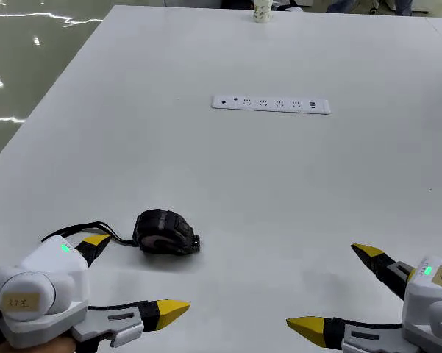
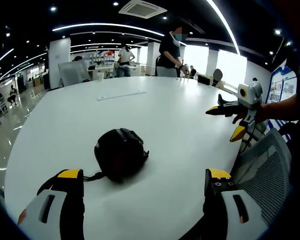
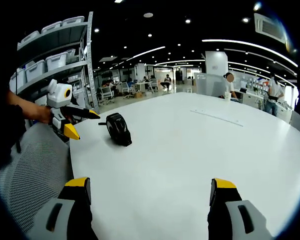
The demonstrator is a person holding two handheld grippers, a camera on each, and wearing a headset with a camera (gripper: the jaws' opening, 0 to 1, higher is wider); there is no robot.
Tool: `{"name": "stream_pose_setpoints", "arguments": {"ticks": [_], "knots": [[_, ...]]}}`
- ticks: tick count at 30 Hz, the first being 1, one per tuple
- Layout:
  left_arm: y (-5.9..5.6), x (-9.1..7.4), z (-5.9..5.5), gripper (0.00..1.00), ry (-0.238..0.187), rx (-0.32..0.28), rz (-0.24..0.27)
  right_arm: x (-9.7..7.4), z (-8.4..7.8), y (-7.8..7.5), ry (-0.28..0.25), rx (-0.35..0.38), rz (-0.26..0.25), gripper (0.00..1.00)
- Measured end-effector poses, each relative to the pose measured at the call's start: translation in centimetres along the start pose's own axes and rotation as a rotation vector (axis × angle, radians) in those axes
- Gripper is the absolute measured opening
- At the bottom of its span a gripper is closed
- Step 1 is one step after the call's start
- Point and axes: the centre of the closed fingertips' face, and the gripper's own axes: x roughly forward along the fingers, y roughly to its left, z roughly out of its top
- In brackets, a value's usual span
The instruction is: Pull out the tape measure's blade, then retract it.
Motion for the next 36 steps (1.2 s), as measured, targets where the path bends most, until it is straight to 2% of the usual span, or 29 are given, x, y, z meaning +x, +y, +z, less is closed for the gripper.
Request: {"name": "stream_pose_setpoints", "arguments": {"ticks": [4, 13, 23, 25, 28, 35, 36], "knots": [[0.1, 0.0, -0.1, 0.96, 0.008, 0.004, 0.000, 0.0, 0.0, 0.0, -0.001, 0.002, 0.002, 0.99], [0.5, -0.1, 0.5, 0.99, -0.020, -0.022, 0.000, -0.1, 0.1, 0.1, -0.007, 0.008, 0.001, 0.99], [0.2, -0.3, 0.7, 0.99, -0.025, -0.037, -0.015, -0.3, 0.1, 0.0, -0.010, 0.008, -0.004, 0.99], [0.3, -0.4, 0.9, 0.99, -0.034, -0.031, -0.007, -0.3, 0.0, -0.1, -0.007, 0.005, -0.006, 0.99], [0.1, -0.4, 1.1, 0.99, -0.045, -0.045, -0.022, -0.3, 0.1, 0.0, -0.009, 0.008, -0.006, 0.99], [-0.2, -0.4, 0.8, 0.98, -0.021, -0.044, -0.047, -0.3, 0.1, 0.0, -0.010, 0.008, -0.007, 0.99], [-0.1, -0.4, 0.8, 0.99, -0.023, -0.036, -0.037, -0.3, 0.1, 0.0, -0.010, 0.009, -0.007, 0.99]]}}
